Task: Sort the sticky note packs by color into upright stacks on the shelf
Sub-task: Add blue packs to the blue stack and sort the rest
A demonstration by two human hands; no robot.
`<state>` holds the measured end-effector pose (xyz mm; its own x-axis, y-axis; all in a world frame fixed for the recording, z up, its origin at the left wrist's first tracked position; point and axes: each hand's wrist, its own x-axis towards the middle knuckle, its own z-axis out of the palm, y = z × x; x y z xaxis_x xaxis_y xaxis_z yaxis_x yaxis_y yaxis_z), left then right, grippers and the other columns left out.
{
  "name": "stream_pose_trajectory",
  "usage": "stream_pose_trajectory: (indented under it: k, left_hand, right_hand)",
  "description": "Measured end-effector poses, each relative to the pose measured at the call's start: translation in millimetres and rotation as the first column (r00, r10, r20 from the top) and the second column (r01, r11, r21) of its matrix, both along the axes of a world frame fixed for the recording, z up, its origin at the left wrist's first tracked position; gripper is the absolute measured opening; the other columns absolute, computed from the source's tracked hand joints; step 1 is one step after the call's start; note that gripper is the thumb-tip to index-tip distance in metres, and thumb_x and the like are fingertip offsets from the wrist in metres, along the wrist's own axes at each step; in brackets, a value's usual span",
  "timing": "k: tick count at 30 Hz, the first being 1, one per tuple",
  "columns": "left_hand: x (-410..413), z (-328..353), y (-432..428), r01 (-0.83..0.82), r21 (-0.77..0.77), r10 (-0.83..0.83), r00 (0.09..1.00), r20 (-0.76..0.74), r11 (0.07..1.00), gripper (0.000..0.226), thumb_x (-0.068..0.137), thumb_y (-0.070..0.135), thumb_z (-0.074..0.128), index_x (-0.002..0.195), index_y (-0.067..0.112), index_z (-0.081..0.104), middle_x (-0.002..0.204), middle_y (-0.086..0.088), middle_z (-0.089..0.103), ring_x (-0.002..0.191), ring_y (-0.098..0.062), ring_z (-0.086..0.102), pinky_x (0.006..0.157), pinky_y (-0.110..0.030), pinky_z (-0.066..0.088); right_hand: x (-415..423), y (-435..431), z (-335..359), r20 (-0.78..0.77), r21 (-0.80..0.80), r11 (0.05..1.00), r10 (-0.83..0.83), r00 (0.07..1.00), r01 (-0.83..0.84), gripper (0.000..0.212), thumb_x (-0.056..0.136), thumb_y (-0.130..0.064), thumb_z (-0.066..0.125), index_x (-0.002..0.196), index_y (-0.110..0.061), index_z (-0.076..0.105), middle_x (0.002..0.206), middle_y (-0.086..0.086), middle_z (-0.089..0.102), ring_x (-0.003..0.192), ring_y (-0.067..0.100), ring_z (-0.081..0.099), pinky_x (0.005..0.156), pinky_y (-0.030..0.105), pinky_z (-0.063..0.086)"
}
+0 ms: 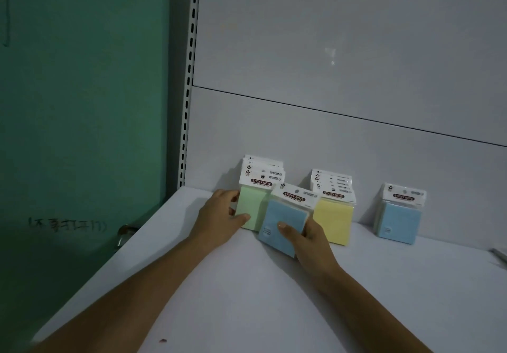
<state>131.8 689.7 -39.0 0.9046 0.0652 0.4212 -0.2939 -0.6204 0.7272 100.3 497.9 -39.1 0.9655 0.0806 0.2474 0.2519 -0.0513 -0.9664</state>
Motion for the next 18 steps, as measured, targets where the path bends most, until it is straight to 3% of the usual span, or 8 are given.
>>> stream_pose_trajectory:
  k: [6, 10, 14, 18]
  left_hand:
    - [5.2, -1.4, 1.6, -0.028, 0.0, 0.028, 0.999, -0.015, 1.0, 0.047, 0.08, 0.027, 0.07, 0.122, 0.019, 0.05, 0.113, 0.001, 0.059, 0.082, -0.013, 0.061, 0.077, -0.032, 0.052]
    - [6.4, -0.5, 1.7, -0.033, 0.008, 0.033, 0.999, -0.025, 0.999, 0.048, 0.08, 0.03, 0.071, 0.121, 0.018, 0.05, 0.114, 0.0, 0.06, 0.082, -0.016, 0.062, 0.08, -0.037, 0.053]
    - [2.1, 2.6, -0.1, -0.054, -0.015, 0.054, 0.998, -0.041, 0.998, 0.061, 0.079, 0.031, 0.072, 0.13, 0.016, 0.043, 0.124, -0.004, 0.055, 0.091, -0.018, 0.06, 0.084, -0.04, 0.052]
    - [-12.5, 13.7, -5.1, -0.164, 0.1, 0.135, 0.96, 0.247, 0.981, 0.057, 0.087, 0.036, 0.06, 0.135, 0.014, 0.039, 0.136, -0.004, 0.042, 0.119, -0.02, 0.045, 0.087, -0.037, 0.049]
  right_hand:
    - [2.0, -1.4, -1.4, 0.02, -0.037, 0.999, 0.007, 1.0, -0.006, 0.034, 0.09, -0.016, 0.059, 0.123, -0.018, 0.054, 0.113, -0.003, 0.065, 0.102, 0.012, 0.063, 0.08, 0.02, 0.054]
    - [1.6, -2.9, -1.0, 0.043, -0.08, 0.997, -0.012, 0.999, 0.016, 0.035, 0.089, -0.018, 0.061, 0.123, -0.019, 0.054, 0.113, -0.003, 0.064, 0.1, 0.007, 0.062, 0.069, 0.012, 0.053]
    - [-2.7, -3.3, 0.8, 0.037, -0.107, 0.994, -0.02, 0.999, 0.024, 0.037, 0.088, -0.016, 0.062, 0.124, -0.018, 0.054, 0.113, -0.002, 0.064, 0.1, 0.01, 0.062, 0.071, 0.015, 0.053]
    - [-10.9, -9.2, 12.1, -0.047, -0.096, 0.994, 0.048, 0.998, -0.053, 0.034, 0.088, -0.004, 0.057, 0.115, -0.023, 0.052, 0.107, -0.002, 0.063, 0.094, 0.01, 0.061, 0.07, 0.019, 0.051]
